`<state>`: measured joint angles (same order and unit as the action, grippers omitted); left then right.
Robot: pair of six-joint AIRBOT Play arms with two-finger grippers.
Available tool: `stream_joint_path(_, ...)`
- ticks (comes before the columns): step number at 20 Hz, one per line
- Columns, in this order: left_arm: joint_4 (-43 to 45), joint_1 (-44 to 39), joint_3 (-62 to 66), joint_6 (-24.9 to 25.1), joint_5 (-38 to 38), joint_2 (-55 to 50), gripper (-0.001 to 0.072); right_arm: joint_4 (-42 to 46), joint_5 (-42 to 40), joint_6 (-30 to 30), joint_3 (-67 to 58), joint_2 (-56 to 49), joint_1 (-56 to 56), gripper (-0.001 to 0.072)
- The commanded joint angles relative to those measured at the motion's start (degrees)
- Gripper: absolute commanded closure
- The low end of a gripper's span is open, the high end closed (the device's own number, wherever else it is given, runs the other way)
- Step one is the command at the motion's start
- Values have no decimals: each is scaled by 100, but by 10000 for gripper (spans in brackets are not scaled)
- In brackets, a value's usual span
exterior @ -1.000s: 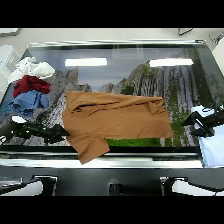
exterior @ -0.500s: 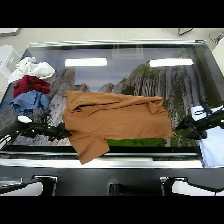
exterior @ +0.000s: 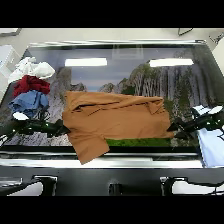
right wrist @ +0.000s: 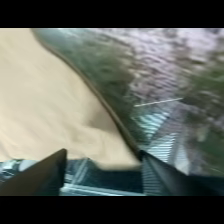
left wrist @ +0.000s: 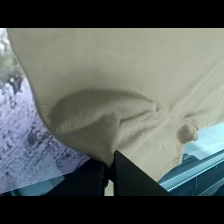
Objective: Fold the clothes and pants, and hang the long-sleeved shirts on hangers.
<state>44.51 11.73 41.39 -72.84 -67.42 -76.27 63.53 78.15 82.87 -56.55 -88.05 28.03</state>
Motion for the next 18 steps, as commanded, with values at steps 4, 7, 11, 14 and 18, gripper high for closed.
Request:
stream_joint_path(4,0,-2,37,7,-9,46,684,-280,245,-289,15,-116,-271,588)
stream_joint_path(7,2,-2,439,197,-122,114,685,-444,518,-520,-164,66,-514,674)
stream_joint_path(11,2,129,2297,297,9,1001,686,-732,278,-817,-1971,1110,-501,675)
stream_joint_path(14,4,424,4730,282,376,1777,685,-695,-933,-868,-4079,2151,-501,674)
stream_joint_path(18,46,627,6752,275,702,2710,684,-455,-1749,-955,-5316,3600,-503,674)
